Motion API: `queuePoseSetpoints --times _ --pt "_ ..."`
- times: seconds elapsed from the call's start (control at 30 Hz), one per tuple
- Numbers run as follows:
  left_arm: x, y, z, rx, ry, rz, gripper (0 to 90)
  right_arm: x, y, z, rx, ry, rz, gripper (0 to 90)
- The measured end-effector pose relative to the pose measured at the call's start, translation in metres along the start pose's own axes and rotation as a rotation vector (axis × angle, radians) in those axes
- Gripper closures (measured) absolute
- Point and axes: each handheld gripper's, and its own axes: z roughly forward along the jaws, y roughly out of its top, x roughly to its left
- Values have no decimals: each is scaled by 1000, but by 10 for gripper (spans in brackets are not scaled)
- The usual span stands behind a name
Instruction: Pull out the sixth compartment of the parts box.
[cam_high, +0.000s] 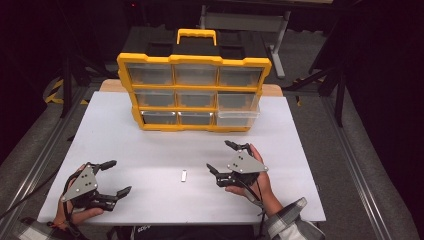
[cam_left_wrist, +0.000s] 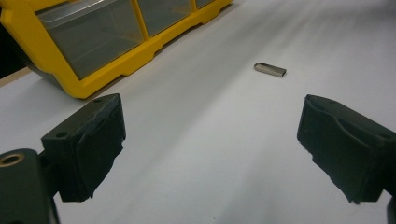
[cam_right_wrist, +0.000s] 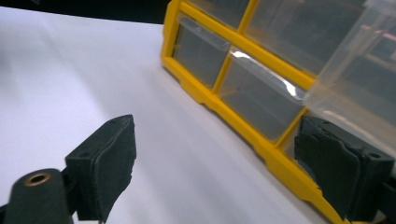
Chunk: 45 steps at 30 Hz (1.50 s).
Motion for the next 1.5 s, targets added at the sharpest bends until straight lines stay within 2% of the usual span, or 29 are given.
queuePoseSetpoints --times 0.17,0.3,0.57,0.73,1.17,1.27,1.5 --pt "-1 0 0 7 4 10 88 4 -4 11 44 79 32 121" --pt "-1 0 -1 1 2 8 88 10 -5 21 83 144 35 110" --pt "-2 1 0 5 -2 22 85 24 -10 38 148 231 22 111" --pt "-2 1 1 6 -16 29 84 27 -12 48 184 282 48 115" --pt "-2 -2 -4 6 -4 21 85 31 -12 65 230 335 37 113" --pt "-2 -2 -5 4 -3 20 85 32 -11 66 228 341 26 113" --pt "-4 -3 -11 3 3 18 84 33 -10 69 229 359 39 106"
